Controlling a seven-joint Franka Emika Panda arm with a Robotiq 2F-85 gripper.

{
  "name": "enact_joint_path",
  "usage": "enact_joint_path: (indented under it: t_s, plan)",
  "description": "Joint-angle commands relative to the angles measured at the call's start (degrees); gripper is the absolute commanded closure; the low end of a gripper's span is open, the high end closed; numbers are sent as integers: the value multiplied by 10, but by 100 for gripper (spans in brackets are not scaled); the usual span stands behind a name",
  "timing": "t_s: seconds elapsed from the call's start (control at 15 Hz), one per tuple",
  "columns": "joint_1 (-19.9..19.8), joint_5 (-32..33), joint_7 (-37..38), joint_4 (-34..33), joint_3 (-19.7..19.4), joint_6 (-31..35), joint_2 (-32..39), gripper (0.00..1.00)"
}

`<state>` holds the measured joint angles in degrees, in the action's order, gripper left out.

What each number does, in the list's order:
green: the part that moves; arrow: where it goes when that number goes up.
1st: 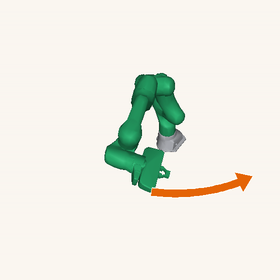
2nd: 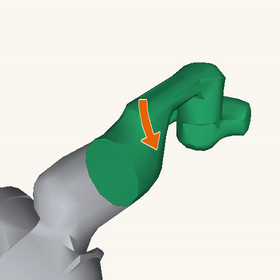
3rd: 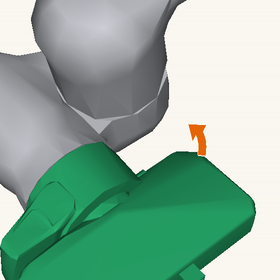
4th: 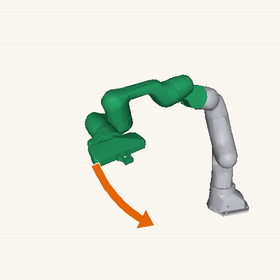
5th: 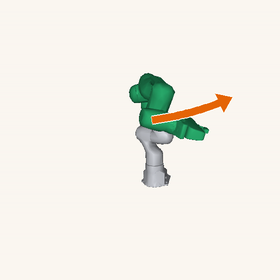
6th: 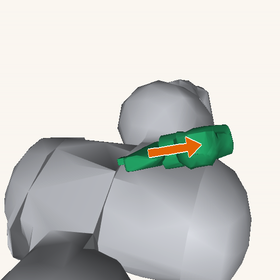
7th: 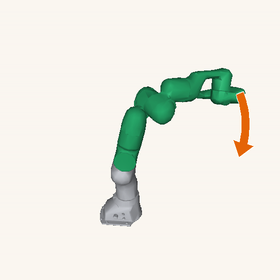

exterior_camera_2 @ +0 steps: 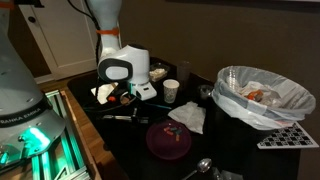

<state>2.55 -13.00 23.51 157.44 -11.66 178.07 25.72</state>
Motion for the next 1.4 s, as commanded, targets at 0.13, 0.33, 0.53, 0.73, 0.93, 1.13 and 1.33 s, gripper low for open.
enact_joint_path:
  t_s: [0.13, 0.33, 0.53, 0.73, 0.93, 1.13, 1.33]
  plan:
    - [36, -10, -1, -3, -28, 4, -11, 92]
    - [44, -9, -1, -3, -35, -1, -15, 92]
    - [36, -11, -5, 8, -23, 2, -20, 77]
    - [15, -12, -11, -3, 1, 2, -4, 80]
    - [-9, -15, -15, -3, 28, 7, 4, 79]
    - [-18, -14, -16, -3, 37, 8, 10, 77]
    - [-14, -12, -15, -3, 32, 6, 9, 46]
